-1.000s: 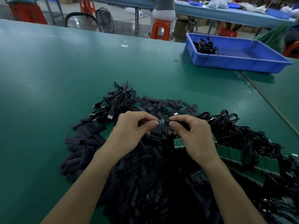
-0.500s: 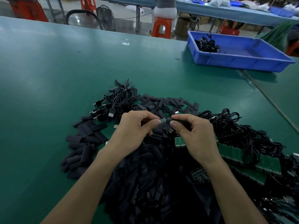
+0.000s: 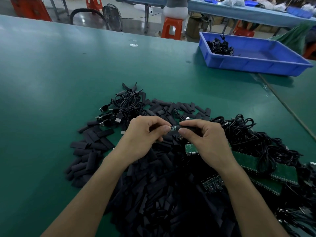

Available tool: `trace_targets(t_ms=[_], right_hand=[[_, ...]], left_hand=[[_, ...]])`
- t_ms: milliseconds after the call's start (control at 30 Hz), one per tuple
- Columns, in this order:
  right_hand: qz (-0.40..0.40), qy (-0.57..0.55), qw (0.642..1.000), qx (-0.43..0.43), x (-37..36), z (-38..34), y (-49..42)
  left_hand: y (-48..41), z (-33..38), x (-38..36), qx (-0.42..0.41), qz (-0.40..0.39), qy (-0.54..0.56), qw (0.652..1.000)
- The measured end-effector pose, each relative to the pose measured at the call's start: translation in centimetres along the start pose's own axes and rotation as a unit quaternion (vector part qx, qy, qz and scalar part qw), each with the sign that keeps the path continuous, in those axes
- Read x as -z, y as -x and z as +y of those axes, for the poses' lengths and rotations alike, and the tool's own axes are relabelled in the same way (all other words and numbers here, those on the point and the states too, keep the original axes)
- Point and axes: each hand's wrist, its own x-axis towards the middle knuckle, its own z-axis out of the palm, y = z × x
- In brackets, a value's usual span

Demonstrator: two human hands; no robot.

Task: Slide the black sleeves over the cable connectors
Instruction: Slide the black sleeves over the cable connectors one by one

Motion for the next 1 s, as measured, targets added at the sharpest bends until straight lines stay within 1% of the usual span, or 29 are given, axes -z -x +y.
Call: trace_targets(t_ms=[167, 267, 367, 433, 567, 633, 800, 900, 1000], right_hand=[[-0.046, -0.066, 0.997, -0.006, 0.69, -0.27, -0.18], [-0.076, -0.06, 0.995, -0.012, 0.83, -0.14, -0.4], [-0.087, -0.049, 0.995, -0.004, 0.66, 0.11, -0.38], [-0.083, -0.047, 0.995, 0.005, 0.51, 0.11, -0.25], [-0.043, -0.052, 0.997, 0.022, 0.3, 0.06, 0.17], [-0.025, -0.05, 0.998, 0.035, 0.17, 0.09, 0.32], [0.002, -0.035, 0.998, 0.049, 0.18, 0.13, 0.5], [-0.008, -0.03, 0.998, 0.049, 0.22, 0.05, 0.47], [-0.021, -0.041, 0.998, 0.04, 0.02, -0.01, 0.47]], left_hand=[[-0.14, -0.02, 0.15, 0.01, -0.014, 0.065, 0.998], [-0.1, -0.08, 0.11, -0.004, -0.036, 0.067, 0.997], [0.0, -0.02, 0.06, -0.002, -0.027, 0.088, 0.996], [0.03, -0.02, 0.13, 0.004, -0.013, 0.081, 0.997], [0.02, -0.2, 0.07, 0.014, 0.007, -0.009, 1.0], [0.06, -0.35, 0.08, 0.01, -0.001, -0.033, 0.999], [-0.08, -0.27, 0.21, 0.006, -0.035, -0.018, 0.999], [-0.01, -0.34, 0.16, 0.006, -0.039, -0.036, 0.999], [0.12, -0.25, 0.07, 0.006, -0.043, -0.025, 0.999]])
